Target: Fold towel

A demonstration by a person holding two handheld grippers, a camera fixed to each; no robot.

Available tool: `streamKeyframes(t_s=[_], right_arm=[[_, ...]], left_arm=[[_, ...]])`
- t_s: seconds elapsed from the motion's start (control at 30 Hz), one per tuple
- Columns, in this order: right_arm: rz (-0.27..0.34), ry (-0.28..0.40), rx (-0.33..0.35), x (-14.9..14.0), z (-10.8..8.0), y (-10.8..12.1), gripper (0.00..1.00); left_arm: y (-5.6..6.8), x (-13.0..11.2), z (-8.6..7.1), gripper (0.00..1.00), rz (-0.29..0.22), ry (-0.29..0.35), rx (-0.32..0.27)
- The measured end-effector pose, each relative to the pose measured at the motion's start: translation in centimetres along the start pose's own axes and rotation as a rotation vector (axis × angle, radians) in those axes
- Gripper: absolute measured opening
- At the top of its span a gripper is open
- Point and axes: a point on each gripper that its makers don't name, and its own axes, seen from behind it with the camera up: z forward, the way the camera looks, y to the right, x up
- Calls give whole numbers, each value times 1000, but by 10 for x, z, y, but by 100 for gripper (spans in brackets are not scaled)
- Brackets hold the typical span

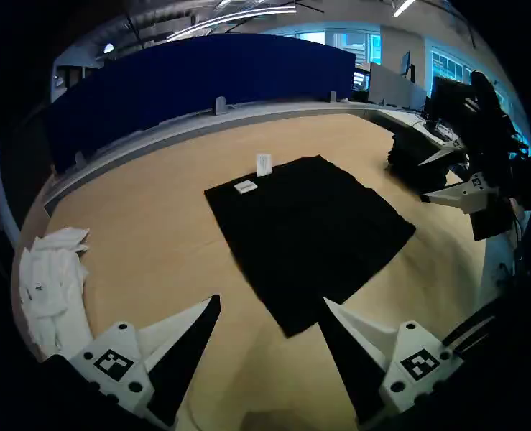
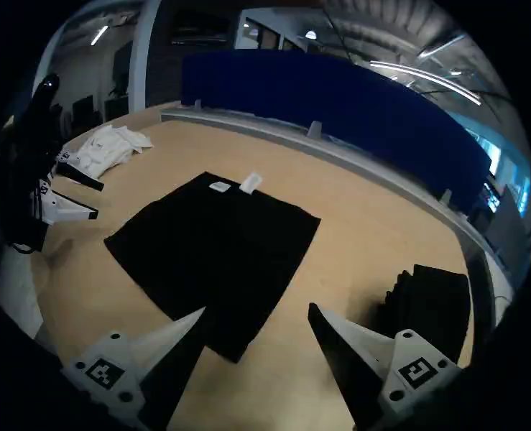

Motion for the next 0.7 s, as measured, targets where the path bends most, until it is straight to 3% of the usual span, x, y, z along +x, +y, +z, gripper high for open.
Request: streamKeyframes(t_s=[0.4,0.7], right_arm=[[9,-86,51,-46,16,-15,100],[22,-119,67,-63,20,-19,100]], left_arm=[[13,-40,18,96,-2,-107,-40],[23,-49,25,96,3,-137,-60]])
